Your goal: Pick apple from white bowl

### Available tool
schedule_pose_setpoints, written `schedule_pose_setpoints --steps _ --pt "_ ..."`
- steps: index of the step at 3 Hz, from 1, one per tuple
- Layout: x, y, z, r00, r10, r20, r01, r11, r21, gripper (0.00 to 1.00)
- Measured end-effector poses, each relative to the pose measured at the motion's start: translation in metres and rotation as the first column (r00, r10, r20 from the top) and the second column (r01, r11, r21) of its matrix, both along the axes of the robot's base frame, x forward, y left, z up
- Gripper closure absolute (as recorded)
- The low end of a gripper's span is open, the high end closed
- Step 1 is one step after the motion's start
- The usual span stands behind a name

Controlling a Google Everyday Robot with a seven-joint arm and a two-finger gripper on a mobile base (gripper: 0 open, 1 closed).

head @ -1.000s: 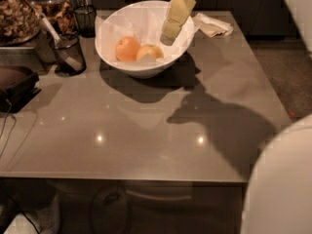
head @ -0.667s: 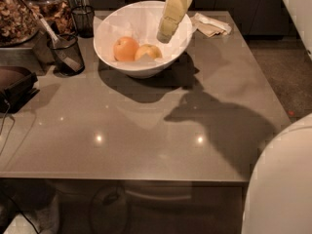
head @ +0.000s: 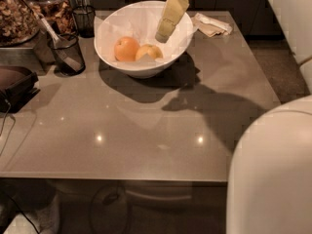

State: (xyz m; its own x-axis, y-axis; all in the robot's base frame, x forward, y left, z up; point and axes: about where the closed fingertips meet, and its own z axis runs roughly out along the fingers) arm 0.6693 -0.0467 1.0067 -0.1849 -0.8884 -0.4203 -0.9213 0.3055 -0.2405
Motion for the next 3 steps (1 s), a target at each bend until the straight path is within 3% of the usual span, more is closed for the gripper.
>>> schedule_pose_setpoints --steps 1,3 --pt "0.015 0.010 -0.012 0.9992 0.037 -0.013 -0.037 0.999 -0.007 0.12" --pt "0.032 0.027 -0.043 0.9948 0.063 -0.080 -0.067 0.997 -0.043 0.15"
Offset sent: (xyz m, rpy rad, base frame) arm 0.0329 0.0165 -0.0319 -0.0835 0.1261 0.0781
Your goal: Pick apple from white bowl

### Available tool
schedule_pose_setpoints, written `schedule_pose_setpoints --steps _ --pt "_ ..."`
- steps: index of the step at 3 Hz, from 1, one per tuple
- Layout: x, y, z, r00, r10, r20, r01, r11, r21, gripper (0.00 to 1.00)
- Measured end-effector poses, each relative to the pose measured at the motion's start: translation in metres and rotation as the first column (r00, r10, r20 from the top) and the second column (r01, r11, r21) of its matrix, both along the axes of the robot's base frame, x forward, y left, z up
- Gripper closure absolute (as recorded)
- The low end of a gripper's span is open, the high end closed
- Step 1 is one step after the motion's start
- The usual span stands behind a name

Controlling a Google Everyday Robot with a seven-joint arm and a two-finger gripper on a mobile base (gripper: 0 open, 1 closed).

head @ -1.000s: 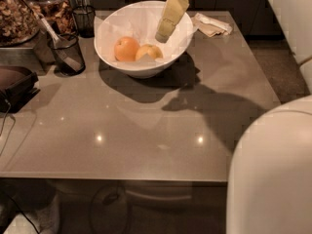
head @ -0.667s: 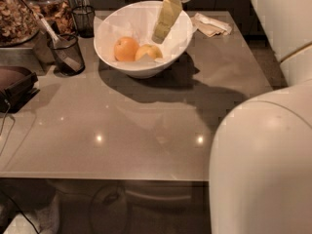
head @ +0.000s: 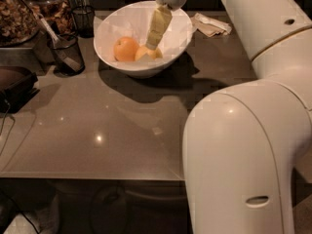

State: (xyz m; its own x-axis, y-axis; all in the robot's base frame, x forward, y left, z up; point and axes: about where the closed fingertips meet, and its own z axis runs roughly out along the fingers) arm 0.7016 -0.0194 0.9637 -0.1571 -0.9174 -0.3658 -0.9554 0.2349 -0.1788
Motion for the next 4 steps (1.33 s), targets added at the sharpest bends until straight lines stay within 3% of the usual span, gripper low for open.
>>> schedule_pose_setpoints --steps 2,4 --pt "0.006 0.014 -0.033 0.9976 0.005 -0.070 -0.007 1.000 -0.025 0.24" --pt "0.011 0.020 -0.057 0.9927 0.007 -0.121 -0.010 1.000 -0.023 0.24"
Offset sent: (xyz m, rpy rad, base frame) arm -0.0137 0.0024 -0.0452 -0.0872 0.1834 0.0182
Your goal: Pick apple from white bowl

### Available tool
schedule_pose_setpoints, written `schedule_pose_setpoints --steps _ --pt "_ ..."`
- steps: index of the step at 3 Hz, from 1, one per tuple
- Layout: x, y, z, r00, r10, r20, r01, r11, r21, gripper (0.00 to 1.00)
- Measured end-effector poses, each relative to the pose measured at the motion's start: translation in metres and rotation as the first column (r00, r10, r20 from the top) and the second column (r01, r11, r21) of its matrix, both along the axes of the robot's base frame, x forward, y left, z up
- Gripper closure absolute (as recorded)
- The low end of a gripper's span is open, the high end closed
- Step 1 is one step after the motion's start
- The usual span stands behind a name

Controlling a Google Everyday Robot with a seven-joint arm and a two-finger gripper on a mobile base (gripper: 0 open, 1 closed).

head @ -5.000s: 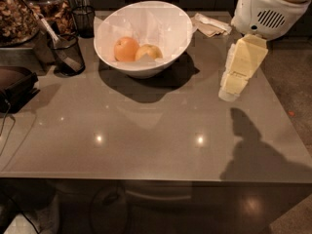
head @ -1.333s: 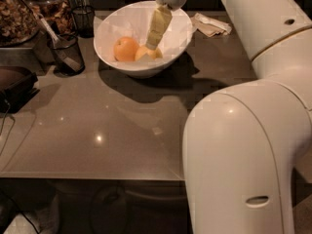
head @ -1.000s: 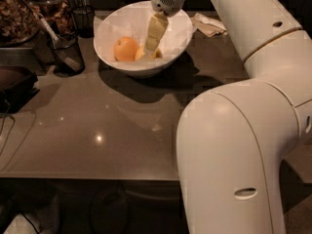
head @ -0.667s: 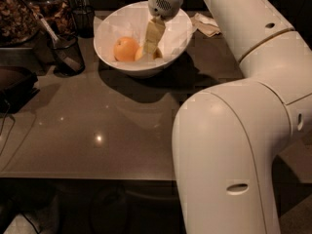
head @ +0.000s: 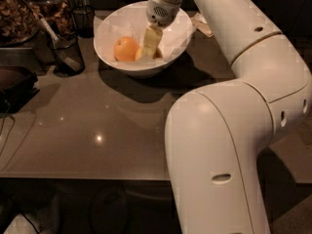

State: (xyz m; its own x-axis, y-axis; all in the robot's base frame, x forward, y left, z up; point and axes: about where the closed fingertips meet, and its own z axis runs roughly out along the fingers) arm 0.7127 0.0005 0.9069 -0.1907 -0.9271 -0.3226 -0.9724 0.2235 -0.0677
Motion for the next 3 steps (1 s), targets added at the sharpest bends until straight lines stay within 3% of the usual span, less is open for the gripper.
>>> schedule_pose_setpoints --steps 3 --pt "0.006 0.001 -0.039 0.9967 -0.016 -0.080 0.016 1.000 0.001 0.23"
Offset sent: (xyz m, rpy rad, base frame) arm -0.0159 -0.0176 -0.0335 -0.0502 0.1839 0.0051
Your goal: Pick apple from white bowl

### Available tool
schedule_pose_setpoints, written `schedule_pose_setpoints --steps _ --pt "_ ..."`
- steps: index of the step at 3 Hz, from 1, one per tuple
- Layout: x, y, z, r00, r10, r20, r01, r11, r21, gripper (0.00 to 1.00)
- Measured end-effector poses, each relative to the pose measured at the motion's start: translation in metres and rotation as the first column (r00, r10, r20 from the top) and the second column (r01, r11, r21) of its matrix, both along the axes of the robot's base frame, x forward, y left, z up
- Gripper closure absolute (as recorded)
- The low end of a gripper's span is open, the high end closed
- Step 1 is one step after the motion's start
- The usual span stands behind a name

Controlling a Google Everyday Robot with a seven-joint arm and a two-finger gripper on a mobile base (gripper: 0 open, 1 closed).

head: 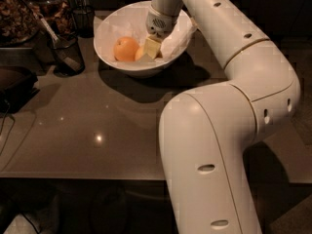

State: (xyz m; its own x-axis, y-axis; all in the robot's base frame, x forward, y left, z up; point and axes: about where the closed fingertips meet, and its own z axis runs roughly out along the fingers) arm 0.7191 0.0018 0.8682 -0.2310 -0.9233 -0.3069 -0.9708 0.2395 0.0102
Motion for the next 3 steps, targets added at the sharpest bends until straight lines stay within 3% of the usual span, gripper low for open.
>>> schedule_pose_setpoints --steps 1,3 --pt "0.0011 0.0007 -0.0054 1.0000 0.009 -0.003 -0.009 1.000 -0.003 0.39" --pt "-0.0006 -0.0022 0.0012 0.9995 0.013 0.027 -0.013 1.000 0.000 0.86"
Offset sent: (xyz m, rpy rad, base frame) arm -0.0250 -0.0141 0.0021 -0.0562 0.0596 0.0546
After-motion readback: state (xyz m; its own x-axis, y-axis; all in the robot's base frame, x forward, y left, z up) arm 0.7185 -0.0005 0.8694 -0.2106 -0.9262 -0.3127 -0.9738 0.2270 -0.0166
